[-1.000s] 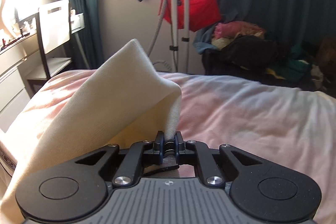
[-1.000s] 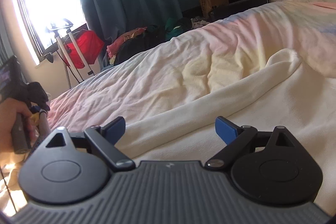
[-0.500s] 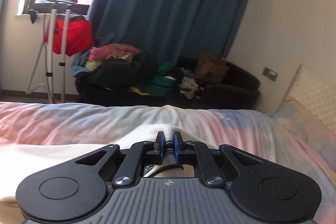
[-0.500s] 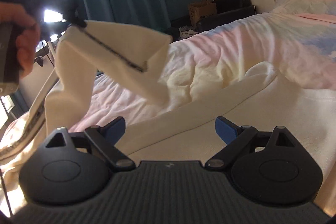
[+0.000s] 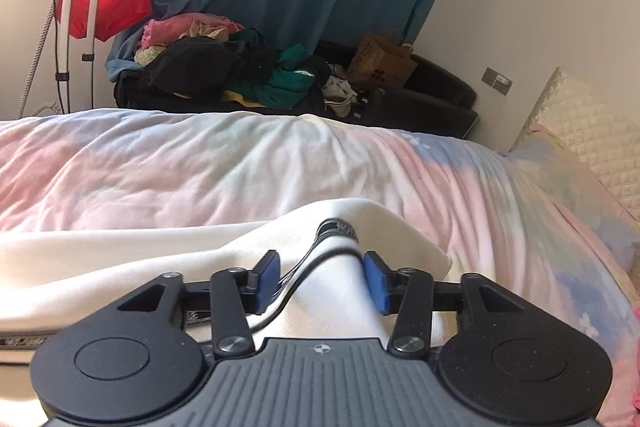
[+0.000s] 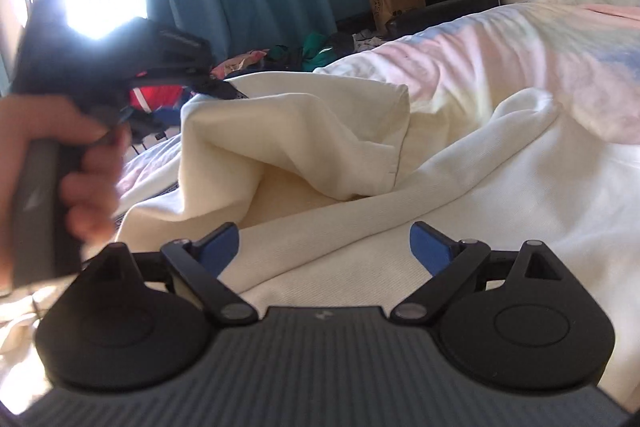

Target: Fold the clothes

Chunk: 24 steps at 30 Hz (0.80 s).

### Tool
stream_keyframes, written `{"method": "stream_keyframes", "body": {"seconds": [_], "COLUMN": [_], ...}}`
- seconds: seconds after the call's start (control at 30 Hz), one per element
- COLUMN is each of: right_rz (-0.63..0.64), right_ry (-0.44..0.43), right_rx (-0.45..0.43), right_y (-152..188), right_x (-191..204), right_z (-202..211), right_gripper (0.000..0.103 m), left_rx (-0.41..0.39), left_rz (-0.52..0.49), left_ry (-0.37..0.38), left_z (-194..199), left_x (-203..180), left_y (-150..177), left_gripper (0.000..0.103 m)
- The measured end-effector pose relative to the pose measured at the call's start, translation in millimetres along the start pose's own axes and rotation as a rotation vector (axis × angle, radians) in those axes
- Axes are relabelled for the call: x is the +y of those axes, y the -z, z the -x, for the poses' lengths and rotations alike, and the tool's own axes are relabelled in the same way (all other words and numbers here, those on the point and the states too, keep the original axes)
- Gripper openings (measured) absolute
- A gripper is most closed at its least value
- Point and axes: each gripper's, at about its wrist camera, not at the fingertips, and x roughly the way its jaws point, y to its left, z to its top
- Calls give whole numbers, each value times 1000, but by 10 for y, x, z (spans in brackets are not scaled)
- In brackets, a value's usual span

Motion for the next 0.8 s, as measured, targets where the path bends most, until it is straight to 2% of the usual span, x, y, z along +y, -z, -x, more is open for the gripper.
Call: {"method": "stream_keyframes", "body": {"seconds": [0.1,0.2,0.3,0.37,0.43,0.57,0.67,0.8], "right_rz": [11,9,6,3,1,-36,-62,-97], "right_ry": [-9,-34,-63,-83,-102,-123,-140,-161], "right_rx": [-10,-10,-8,-6,-5,32,48,70], "right_y": [-10,-30,-50,-64,-77,-101,-114,-132], "right_x": [18,31,44,53,61,34,11,-18], "right_z": [28,94,170,220,271,330,363,408], "right_gripper": [94,94,94,94,94,94,94,94], "left_rx": [-45,-73,-117,-146,-176,-197,-222,-251], "left_rz": [-24,61,140,123,102,6,4,-27], "left_ry": [-44,-149,-207,-263,-310,-422,-438,-471], "left_z": [572,1211,1872,2302,2677,3162,3382,3460], "left_x": [133,287,419,420,419,329,310,304], "left_y": [165,355,576,739,900,1195,1397,1640], "left_gripper": [63,63,64,65,71,72,72,72]}}
